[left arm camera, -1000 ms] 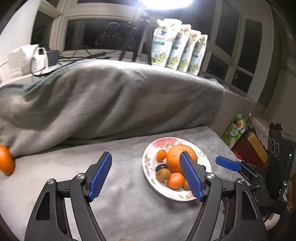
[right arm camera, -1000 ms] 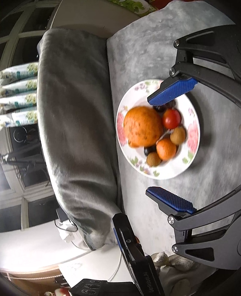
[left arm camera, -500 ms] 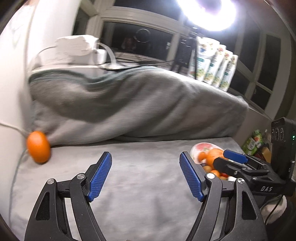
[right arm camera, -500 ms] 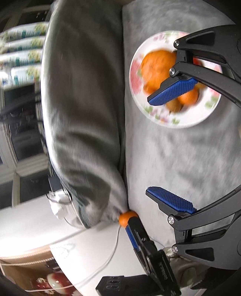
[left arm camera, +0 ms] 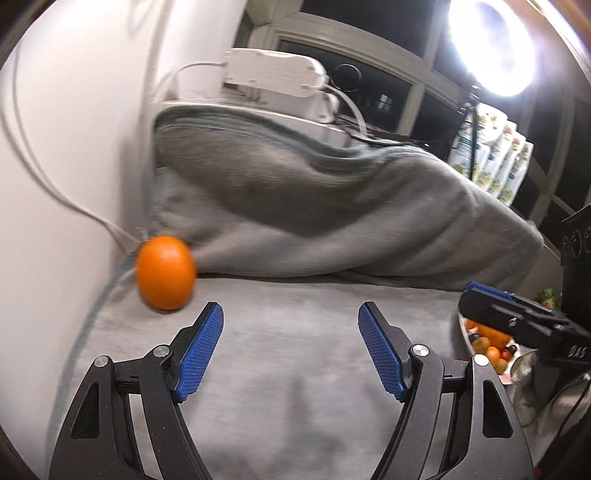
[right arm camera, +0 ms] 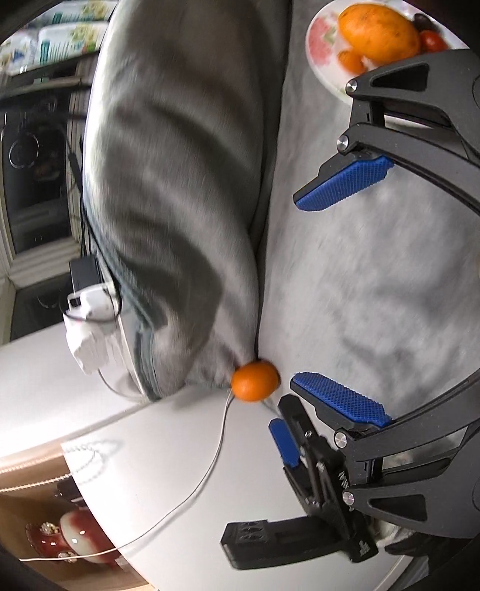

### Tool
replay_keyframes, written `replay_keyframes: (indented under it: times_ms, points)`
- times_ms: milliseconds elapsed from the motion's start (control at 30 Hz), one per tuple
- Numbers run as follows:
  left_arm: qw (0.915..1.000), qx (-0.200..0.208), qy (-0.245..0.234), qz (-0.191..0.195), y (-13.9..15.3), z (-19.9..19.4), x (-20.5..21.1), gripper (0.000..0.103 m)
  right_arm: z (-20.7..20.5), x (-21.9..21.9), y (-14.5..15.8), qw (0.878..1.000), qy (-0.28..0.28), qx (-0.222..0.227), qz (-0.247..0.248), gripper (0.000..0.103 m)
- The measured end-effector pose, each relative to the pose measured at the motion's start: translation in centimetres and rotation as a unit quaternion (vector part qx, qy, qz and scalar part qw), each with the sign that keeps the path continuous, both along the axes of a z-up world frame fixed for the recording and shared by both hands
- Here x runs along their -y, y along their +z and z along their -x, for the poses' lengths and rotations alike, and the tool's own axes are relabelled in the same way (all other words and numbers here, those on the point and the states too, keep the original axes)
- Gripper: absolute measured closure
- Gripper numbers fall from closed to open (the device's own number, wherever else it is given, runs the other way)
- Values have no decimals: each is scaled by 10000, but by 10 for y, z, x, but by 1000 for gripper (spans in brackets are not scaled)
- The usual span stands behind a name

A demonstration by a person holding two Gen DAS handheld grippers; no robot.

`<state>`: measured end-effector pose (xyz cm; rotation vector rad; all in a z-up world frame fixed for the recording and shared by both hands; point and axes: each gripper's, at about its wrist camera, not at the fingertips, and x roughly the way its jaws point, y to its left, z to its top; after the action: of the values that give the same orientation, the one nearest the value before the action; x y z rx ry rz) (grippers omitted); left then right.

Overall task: Organize fruits
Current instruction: 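Move both open tools toward the loose orange by the blanket, then close the right gripper on the orange while the left gripper also clamps it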

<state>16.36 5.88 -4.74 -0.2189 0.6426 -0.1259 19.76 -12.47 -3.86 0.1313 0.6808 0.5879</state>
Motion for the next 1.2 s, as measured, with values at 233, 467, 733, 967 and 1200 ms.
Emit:
replay_keyframes:
  times_ms: [233,467,733,967,1200]
  points:
    - [9995,-79,317,-38,-13,-7,-35,28,-27,-38,-2,9982,429,-302,-280,11]
    - [9982,-295,511,104,-30,-19,-64,30,-51,-77,-10,9939,810,-507,-551,12]
    - [9975,-393,567,141,-41,-34,-78,32,-70,-119,-19,9902,1121,-617,-555,16]
    - [9973,-463,533,186,-50,-46,-85,37,-91,-155,-32,9858,1383,-769,-556,22]
    - [9962,-528,576,384,-58,-57,-96,39,-114,-181,-47,9798,1567,-1059,-646,32]
